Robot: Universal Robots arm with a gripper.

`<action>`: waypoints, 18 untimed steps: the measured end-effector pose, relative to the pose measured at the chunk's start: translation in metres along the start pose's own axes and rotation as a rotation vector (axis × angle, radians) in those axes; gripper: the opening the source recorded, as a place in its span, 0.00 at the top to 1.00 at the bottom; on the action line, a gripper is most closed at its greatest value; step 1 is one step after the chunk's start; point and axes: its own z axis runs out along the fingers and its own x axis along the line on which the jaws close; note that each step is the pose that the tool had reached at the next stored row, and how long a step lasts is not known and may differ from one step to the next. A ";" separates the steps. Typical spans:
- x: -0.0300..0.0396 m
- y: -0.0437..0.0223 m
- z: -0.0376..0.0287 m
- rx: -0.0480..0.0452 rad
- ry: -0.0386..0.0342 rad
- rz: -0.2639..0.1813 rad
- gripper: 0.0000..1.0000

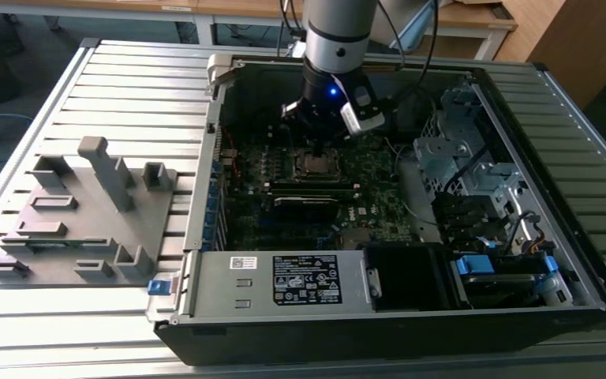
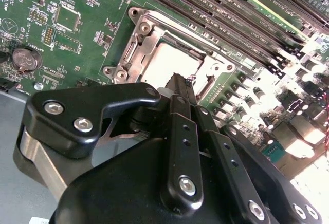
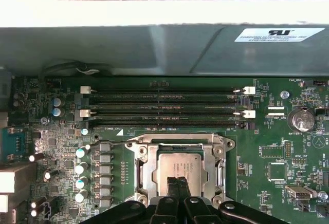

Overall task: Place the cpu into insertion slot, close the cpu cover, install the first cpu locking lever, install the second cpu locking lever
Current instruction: 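Install the first cpu locking lever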

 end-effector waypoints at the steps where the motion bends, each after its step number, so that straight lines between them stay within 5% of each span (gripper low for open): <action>1: 0.0000 0.0000 -0.0005 0.0000 0.0000 0.000 0.90; 18: 0.0001 0.0001 -0.0073 0.0000 0.0000 0.000 0.90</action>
